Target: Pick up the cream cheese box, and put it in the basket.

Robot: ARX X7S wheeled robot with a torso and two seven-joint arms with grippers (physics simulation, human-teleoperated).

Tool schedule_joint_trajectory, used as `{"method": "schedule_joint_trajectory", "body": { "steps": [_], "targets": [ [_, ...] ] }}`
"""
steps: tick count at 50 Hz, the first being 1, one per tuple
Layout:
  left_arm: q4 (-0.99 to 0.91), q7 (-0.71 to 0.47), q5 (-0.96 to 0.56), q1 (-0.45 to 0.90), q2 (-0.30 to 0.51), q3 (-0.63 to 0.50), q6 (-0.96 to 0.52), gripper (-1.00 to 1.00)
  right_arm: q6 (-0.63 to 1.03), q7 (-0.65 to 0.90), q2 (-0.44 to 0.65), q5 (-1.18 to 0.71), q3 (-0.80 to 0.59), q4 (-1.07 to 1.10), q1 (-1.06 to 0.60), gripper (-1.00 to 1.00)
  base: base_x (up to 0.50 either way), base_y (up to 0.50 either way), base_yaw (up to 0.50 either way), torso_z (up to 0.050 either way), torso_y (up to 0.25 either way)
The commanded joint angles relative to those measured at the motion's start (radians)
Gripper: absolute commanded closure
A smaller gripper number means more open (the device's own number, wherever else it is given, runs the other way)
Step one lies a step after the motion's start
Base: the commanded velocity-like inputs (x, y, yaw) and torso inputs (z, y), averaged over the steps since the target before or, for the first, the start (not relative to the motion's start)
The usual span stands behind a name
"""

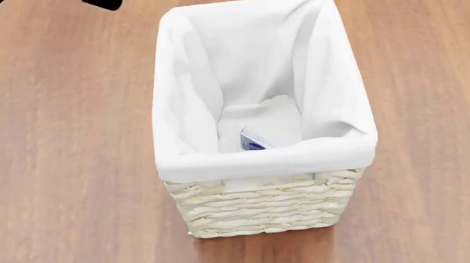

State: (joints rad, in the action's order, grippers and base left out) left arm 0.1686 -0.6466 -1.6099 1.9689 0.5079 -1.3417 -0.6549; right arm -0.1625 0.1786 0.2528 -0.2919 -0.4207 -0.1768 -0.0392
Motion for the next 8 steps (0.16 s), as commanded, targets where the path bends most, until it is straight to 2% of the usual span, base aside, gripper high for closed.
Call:
{"method": "schedule_joint_trajectory", "body": {
  "steps": [1, 3, 4, 5, 7, 8],
  "targets": [
    [-0.547, -0.268, 0.109, -0.323, 0.490, 0.006, 0.258, -1.00, 0.010, 0.025, -0.005, 0.020, -0.004, -0.013, -0.019, -1.00, 0.00, 0.00, 0.00, 0.000, 0.000],
    [-0.562, -0.298, 0.155, -0.435, 0.525, -0.014, 0.355, -1.00, 0.014, 0.028, -0.004, 0.021, -0.005, -0.014, -0.022, -1.00, 0.00, 0.00, 0.00, 0.000, 0.000],
    [-0.576, -0.226, 0.202, -0.513, 0.546, -0.040, 0.422, -1.00, 0.019, 0.033, -0.004, 0.022, -0.004, -0.010, -0.024, -1.00, 0.00, 0.00, 0.00, 0.000, 0.000],
    [-0.533, -0.255, 0.278, -0.635, 0.552, -0.074, 0.524, -1.00, 0.028, 0.039, -0.002, 0.024, -0.004, 0.000, -0.025, -1.00, 0.00, 0.00, 0.00, 0.000, 0.000],
    [-0.495, -0.267, 0.345, -0.738, 0.554, -0.083, 0.652, -1.00, 0.035, 0.044, -0.001, 0.025, -0.005, 0.008, -0.025, -1.00, 0.00, 0.00, 0.00, 0.000, 0.000],
    [-0.456, -0.247, 0.401, -0.849, 0.546, -0.100, 0.783, -1.00, 0.039, 0.050, -0.002, 0.029, -0.006, 0.011, -0.026, -1.00, 0.00, 0.00, 0.00, 0.000, 0.000]
  ]
}}
